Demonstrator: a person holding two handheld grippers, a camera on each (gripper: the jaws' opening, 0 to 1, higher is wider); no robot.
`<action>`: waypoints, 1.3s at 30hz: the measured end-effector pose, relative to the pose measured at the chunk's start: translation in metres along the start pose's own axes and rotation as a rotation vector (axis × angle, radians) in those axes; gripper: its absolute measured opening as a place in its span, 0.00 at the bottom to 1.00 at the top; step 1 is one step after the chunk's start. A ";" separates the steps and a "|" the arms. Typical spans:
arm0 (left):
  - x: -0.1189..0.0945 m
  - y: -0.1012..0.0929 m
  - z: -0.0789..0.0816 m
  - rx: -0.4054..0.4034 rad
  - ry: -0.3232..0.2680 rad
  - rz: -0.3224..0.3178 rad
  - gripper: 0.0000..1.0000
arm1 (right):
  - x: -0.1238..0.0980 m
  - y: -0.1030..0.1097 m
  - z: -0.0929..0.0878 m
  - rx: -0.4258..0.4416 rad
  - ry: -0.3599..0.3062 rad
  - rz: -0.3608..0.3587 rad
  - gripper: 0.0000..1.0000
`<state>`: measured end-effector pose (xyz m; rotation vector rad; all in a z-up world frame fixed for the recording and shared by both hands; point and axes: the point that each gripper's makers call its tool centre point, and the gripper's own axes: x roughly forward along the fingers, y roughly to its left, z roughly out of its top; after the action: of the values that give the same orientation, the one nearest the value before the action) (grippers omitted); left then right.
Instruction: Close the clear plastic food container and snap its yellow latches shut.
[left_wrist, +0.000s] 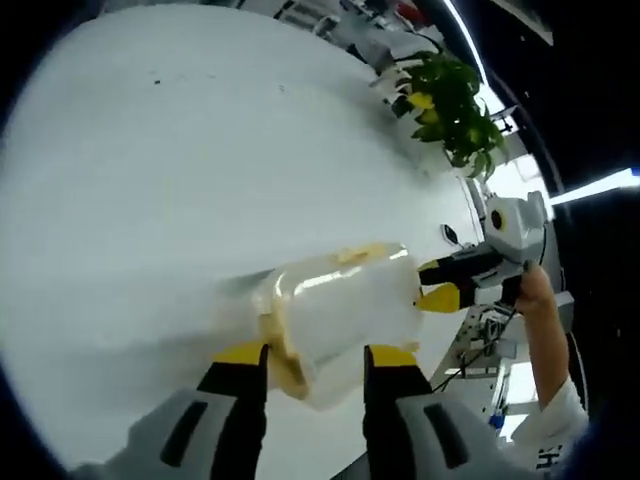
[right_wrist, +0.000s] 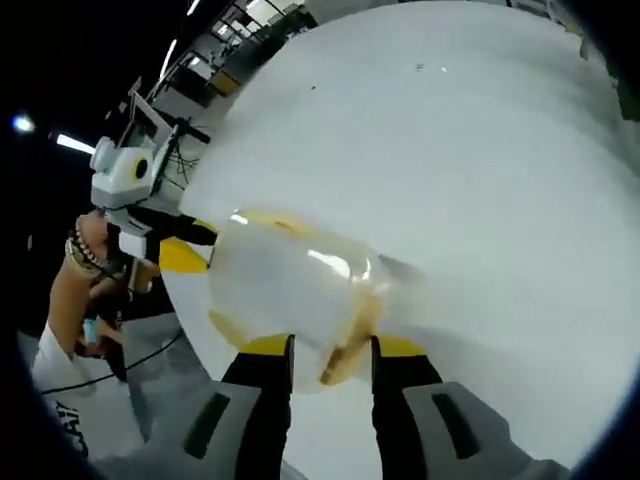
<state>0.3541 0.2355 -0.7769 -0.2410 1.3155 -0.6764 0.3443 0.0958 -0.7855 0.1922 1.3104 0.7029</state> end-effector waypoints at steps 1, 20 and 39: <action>0.001 0.001 0.000 0.007 0.004 0.013 0.28 | -0.002 -0.001 -0.001 -0.005 0.002 -0.005 0.27; 0.003 0.008 -0.003 0.062 0.057 0.094 0.21 | 0.000 -0.001 -0.001 -0.003 0.016 -0.029 0.27; 0.005 0.003 -0.003 -0.015 0.068 0.029 0.17 | -0.001 -0.001 -0.001 0.006 0.010 -0.024 0.26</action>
<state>0.3526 0.2354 -0.7834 -0.2118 1.3870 -0.6550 0.3433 0.0940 -0.7852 0.1779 1.3231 0.6804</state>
